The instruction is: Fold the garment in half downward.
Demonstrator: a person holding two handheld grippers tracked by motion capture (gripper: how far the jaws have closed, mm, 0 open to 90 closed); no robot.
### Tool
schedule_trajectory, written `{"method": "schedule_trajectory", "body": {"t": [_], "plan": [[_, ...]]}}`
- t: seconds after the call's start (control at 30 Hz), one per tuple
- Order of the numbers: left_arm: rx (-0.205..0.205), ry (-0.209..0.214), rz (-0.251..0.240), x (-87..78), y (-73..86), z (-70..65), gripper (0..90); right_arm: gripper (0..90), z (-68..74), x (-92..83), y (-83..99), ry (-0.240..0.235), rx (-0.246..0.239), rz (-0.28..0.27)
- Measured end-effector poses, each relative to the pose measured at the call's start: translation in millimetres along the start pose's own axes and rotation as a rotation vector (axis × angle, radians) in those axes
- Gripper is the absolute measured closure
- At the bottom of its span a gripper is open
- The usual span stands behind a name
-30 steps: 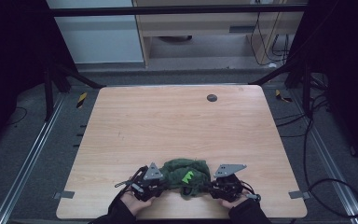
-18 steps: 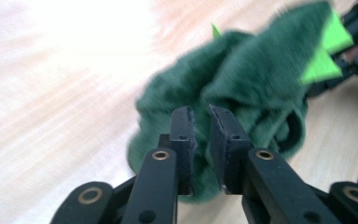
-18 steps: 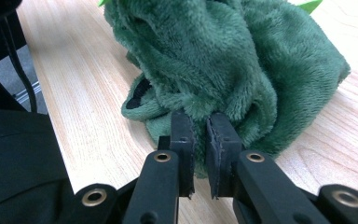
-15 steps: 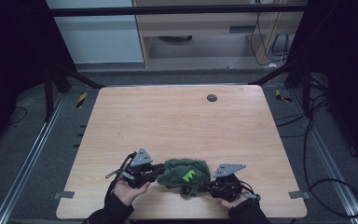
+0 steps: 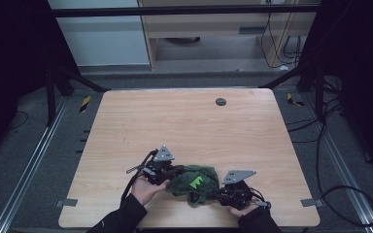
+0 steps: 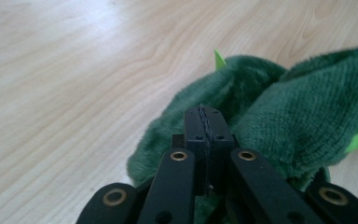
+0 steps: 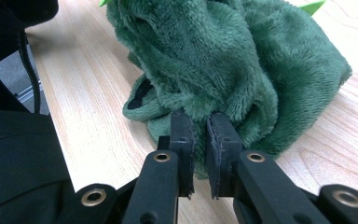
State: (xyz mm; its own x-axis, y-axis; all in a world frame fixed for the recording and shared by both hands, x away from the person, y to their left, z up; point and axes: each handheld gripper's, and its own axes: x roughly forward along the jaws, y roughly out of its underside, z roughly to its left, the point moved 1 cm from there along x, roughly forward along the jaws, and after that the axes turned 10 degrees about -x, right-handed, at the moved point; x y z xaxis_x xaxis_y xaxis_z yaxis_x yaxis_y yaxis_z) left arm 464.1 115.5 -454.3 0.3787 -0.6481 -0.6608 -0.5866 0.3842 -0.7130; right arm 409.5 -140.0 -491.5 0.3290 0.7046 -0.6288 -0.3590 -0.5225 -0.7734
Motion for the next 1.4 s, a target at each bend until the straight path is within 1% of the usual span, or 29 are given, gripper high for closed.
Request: {"method": "schedule_trajectory", "body": {"t": [0.07,0.13,0.17,0.27,0.3,0.5,0.57,0.6,0.63,0.7,0.73,0.8,0.87,0.9,1.0,1.03,1.07,1.1,1.27,1.3,1.4], "plan": [[0.012,0.010,0.010,-1.1,2.7,-1.6,89.5,81.8,0.0,-0.5,-0.4,0.000,0.000,-0.003],[0.015,0.017,0.015,-2.0,3.8,-2.1,89.5,80.7,0.4,-1.5,-1.1,-0.002,0.003,-0.006],[0.014,0.027,0.014,-3.0,6.6,-3.9,89.5,79.6,0.7,-2.3,-1.7,-0.002,0.003,-0.009],[0.024,0.033,0.025,-4.3,9.5,-5.5,89.5,78.8,0.9,-4.7,-3.4,-0.003,0.001,-0.020],[0.031,0.034,0.030,-5.9,11.9,-6.8,89.5,77.4,0.4,-8.9,-5.8,-0.001,0.001,-0.035],[0.036,0.044,0.027,-8.9,13.5,-11.8,89.5,77.1,-1.2,-27.6,-13.3,0.010,0.009,-0.093],[0.040,0.049,0.027,-9.9,14.8,-14.2,89.5,77.2,-2.5,-33.8,-15.1,0.018,0.012,-0.111],[0.040,0.049,0.027,-9.9,14.8,-14.2,89.5,77.2,-2.5,-33.8,-15.1,0.018,0.012,-0.111],[0.045,0.055,0.027,-11.7,17.0,-16.6,89.5,77.7,-4.4,-39.9,-16.6,0.027,0.017,-0.124],[0.056,0.057,0.034,-14.6,19.5,-18.4,89.5,79.0,-6.4,-43.8,-18.1,0.040,0.031,-0.143],[0.058,0.058,0.032,-16.1,20.6,-19.4,89.5,80.2,-7.3,-44.1,-18.9,0.054,0.035,-0.155],[0.062,0.064,0.032,-18.5,22.7,-21.2,89.5,82.3,-8.1,-41.1,-21.3,0.070,0.055,-0.172],[0.060,0.067,0.028,-19.9,25.1,-23.9,89.5,84.3,-8.0,-34.7,-25.8,0.082,0.056,-0.183],[0.062,0.069,0.028,-20.3,26.4,-25.4,89.5,85.5,-7.9,-31.1,-28.6,0.081,0.060,-0.182],[0.072,0.067,0.036,-21.4,28.5,-27.7,89.5,89.1,-8.4,-21.0,-36.0,0.087,0.050,-0.188],[0.082,0.070,0.042,-22.6,30.4,-29.6,89.6,89.8,-8.3,-18.2,-37.4,0.084,0.049,-0.187],[0.073,0.074,0.036,-22.3,31.5,-31.4,89.6,90.0,-7.9,-15.7,-38.0,0.076,0.054,-0.182],[0.085,0.070,0.045,-22.7,32.3,-31.7,89.6,90.0,-7.7,-13.4,-37.7,0.069,0.056,-0.166],[0.073,0.068,0.063,-19.8,39.7,-34.3,89.6,90.0,-4.5,-10.7,-29.3,0.044,0.053,-0.125],[0.079,0.068,0.070,-20.1,41.0,-33.9,89.6,90.0,-3.6,-11.0,-27.1,0.042,0.051,-0.122],[0.079,0.066,0.076,-20.0,43.6,-33.9,89.6,90.0,-2.4,-11.6,-22.2,0.040,0.050,-0.113]]}}
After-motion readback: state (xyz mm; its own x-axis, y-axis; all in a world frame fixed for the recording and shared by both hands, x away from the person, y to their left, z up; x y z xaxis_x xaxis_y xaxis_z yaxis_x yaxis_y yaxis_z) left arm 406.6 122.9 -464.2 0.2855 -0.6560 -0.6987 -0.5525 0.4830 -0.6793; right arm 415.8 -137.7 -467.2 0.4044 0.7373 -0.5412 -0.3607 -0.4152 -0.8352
